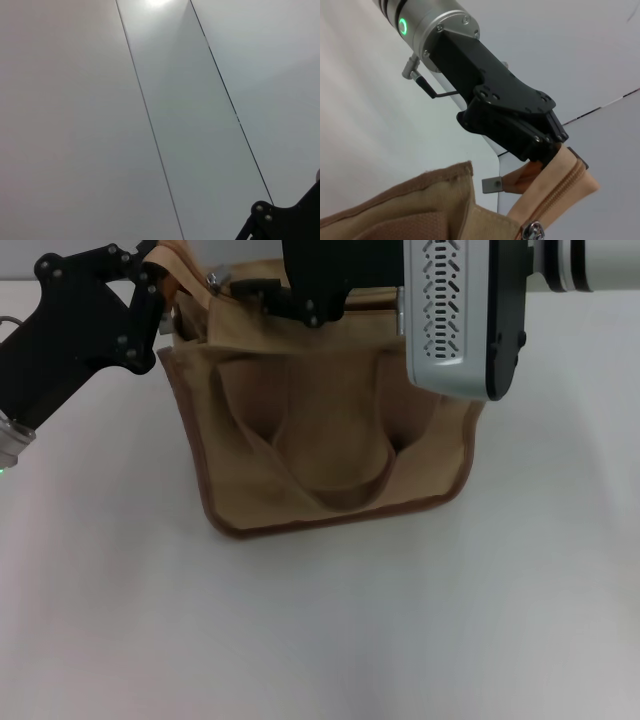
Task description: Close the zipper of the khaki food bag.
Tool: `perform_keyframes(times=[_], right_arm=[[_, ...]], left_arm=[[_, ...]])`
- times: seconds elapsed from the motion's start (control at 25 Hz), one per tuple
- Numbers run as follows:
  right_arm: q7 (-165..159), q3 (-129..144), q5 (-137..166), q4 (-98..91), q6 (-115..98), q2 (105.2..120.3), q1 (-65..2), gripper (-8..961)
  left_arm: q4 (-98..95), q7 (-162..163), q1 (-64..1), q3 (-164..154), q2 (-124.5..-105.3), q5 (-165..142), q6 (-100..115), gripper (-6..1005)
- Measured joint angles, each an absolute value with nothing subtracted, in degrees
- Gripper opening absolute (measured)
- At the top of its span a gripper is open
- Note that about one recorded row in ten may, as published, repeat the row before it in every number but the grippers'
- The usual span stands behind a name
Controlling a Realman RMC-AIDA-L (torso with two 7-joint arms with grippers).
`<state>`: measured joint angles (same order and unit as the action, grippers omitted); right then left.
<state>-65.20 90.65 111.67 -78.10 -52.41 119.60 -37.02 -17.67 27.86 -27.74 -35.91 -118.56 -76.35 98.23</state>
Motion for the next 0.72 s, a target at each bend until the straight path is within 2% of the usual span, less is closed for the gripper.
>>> perform_keyframes(times=[0.72], right_arm=[[-65.11, 92.94, 111.19, -77.09, -51.47, 119.68, -37.84, 428]], left_arm=[[-19.77, 30.4, -29.37, -37.3, -118.47, -76.43, 98.43, 21]])
